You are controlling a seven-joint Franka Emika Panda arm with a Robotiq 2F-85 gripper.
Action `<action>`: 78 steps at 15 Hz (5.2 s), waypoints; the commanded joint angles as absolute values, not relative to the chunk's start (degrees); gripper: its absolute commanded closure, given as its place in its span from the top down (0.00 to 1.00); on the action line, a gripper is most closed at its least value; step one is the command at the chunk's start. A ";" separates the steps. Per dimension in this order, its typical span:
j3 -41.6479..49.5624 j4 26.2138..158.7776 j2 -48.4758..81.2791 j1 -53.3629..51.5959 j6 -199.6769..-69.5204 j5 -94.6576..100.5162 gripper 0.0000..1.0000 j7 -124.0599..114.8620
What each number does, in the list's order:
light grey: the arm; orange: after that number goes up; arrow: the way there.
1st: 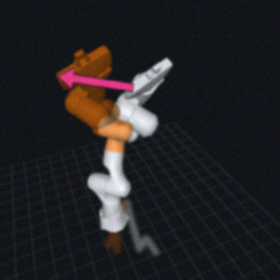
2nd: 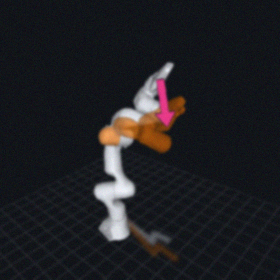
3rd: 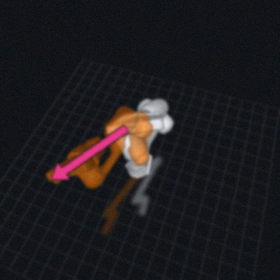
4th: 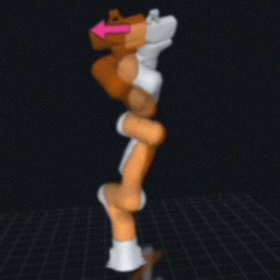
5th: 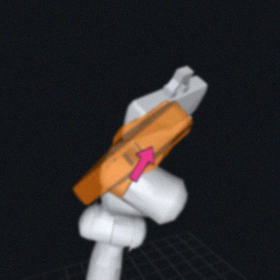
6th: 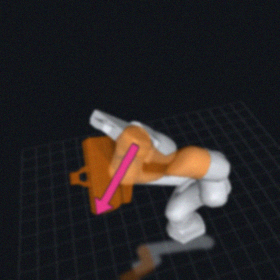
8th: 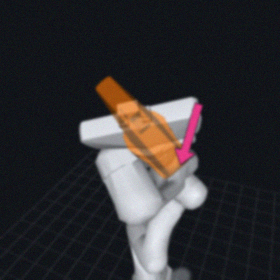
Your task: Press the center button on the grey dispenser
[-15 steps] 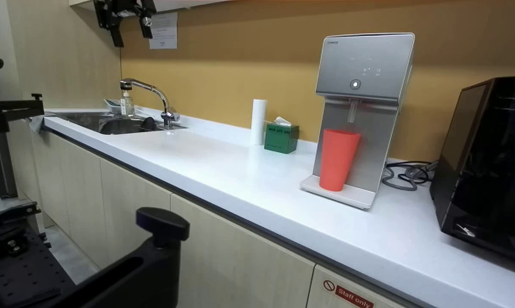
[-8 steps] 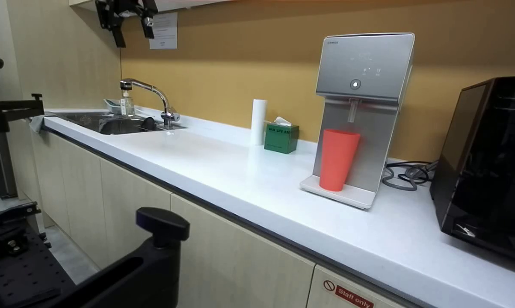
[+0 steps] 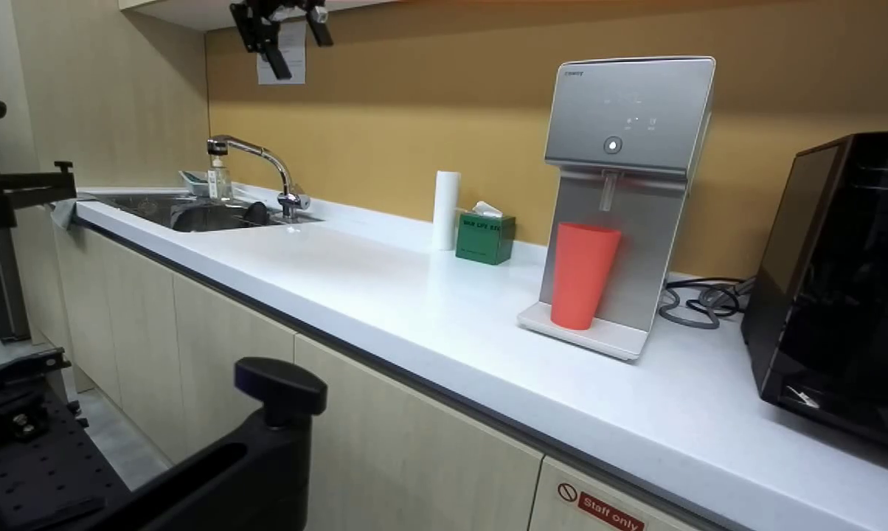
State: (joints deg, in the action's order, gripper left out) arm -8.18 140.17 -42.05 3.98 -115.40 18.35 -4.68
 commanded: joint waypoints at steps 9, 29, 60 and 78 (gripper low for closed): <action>3.77 144.03 -43.12 16.43 -135.52 19.99 1.00 -12.22; 11.02 143.88 -33.07 20.59 -152.23 13.82 0.75 -3.32; 22.43 134.27 -11.65 10.58 -171.50 -6.82 0.00 12.31; 31.13 132.41 -7.59 0.11 -176.55 -21.28 0.00 27.35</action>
State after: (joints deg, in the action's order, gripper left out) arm 28.89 134.19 -8.74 3.01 -175.94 -17.64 24.15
